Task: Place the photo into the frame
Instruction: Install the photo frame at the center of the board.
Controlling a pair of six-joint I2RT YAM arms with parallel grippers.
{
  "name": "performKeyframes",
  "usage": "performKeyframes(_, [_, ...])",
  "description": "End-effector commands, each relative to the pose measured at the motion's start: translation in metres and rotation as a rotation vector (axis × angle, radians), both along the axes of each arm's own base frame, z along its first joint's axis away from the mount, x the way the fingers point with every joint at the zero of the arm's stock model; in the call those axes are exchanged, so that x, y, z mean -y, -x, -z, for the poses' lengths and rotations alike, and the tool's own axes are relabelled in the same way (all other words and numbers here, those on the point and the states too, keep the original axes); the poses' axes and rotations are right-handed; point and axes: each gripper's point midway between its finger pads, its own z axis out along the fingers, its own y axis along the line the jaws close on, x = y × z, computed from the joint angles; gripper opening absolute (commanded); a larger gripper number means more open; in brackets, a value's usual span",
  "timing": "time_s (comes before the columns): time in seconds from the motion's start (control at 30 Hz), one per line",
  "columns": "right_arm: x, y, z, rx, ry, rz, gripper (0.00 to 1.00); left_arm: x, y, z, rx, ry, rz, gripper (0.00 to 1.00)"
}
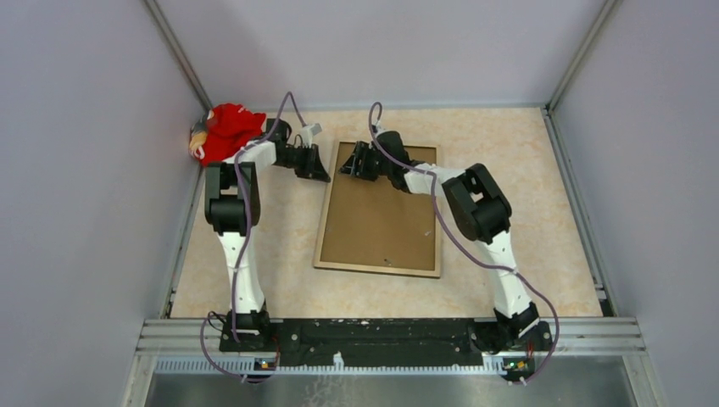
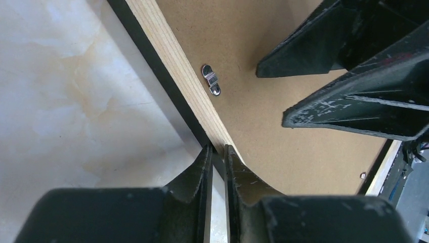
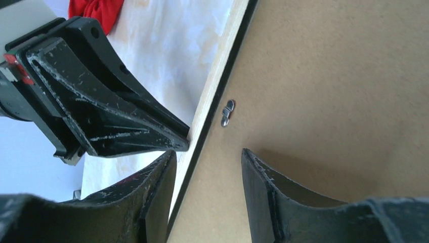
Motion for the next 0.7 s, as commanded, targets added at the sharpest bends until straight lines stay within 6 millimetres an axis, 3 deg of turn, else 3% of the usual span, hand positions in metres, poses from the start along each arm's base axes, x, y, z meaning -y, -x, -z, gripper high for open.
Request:
performKeyframes(0.0, [-0.013,-0.008,-0.006,-0.005,-0.051,-0.031,0.49,0.004,0.013,0.010,-0.028,0.002,0.013,0.17])
performKeyframes(0.67, [-0.026,-0.010,0.015,-0.065,-0.026,-0.038,0.48,0.004,0.021,0.012,-0.031,0.003,0.021,0.16])
